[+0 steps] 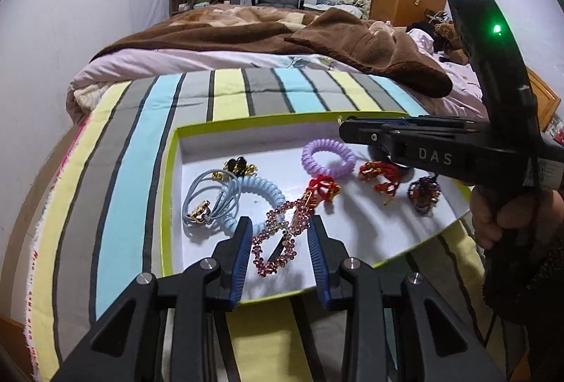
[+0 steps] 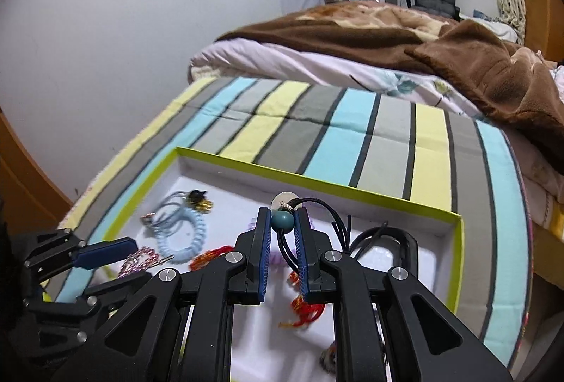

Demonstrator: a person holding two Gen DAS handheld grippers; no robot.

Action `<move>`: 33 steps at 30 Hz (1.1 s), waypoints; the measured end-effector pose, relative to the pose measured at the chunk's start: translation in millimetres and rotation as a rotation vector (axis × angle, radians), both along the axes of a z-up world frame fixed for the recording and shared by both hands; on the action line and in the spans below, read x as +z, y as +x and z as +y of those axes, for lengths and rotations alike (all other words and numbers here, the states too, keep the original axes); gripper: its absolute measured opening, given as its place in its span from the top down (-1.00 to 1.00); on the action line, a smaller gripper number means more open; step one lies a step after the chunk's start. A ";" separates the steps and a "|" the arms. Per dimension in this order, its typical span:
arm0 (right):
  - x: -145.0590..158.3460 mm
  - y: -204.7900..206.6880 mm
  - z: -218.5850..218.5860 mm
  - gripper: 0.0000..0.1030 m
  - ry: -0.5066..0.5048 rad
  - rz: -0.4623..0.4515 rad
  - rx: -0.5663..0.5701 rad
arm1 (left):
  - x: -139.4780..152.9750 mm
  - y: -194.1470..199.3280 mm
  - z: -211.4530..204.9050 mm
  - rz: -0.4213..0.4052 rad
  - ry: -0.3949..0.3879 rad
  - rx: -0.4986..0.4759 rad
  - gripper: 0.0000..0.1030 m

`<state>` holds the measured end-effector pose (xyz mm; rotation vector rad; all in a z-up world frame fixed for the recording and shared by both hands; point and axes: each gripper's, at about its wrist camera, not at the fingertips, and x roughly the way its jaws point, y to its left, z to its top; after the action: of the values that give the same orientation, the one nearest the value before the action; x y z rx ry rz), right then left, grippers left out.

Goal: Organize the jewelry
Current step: 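Carry the cord tie and pink clip into the green box and open both tools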

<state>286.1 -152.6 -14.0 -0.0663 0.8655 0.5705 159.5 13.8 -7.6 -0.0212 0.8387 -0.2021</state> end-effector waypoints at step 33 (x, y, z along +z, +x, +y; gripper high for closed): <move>-11.1 6.5 1.8 0.16 -0.016 0.016 -0.034 | -6.5 1.2 -0.4 0.025 -0.026 -0.002 0.24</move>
<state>292.6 -150.8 -25.1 -0.0612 0.8853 0.5331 160.7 13.3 -14.1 -0.0468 0.8612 -0.2153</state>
